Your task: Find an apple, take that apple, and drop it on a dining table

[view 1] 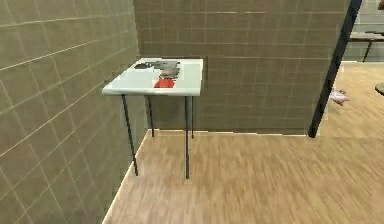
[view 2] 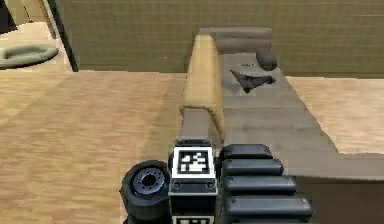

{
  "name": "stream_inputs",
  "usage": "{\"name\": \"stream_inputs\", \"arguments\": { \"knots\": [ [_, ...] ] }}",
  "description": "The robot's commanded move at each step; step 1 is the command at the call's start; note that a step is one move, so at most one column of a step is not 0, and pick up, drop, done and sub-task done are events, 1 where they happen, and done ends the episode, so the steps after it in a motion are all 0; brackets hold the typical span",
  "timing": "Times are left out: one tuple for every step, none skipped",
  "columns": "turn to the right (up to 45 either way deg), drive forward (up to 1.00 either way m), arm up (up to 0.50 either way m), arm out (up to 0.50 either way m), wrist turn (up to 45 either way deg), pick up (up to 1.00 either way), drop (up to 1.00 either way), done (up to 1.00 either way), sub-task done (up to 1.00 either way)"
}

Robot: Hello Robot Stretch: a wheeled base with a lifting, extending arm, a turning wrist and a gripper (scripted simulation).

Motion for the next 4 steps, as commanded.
{"name": "stream_inputs", "arguments": {
  "knots": [
    [0.0,0.15,0.00,0.00,0.0,0.00,0.00,0.00,0.00],
    [45.0,0.00,0.00,0.00,0.0,0.00,0.00,0.00,0.00],
    [3.0,0.00,0.00,0.00,0.0,0.00,0.00,0.00,0.00],
    [0.0,1.00,0.00,0.00,0.0,0.00,0.00,0.00,0.00]
  ]
}}
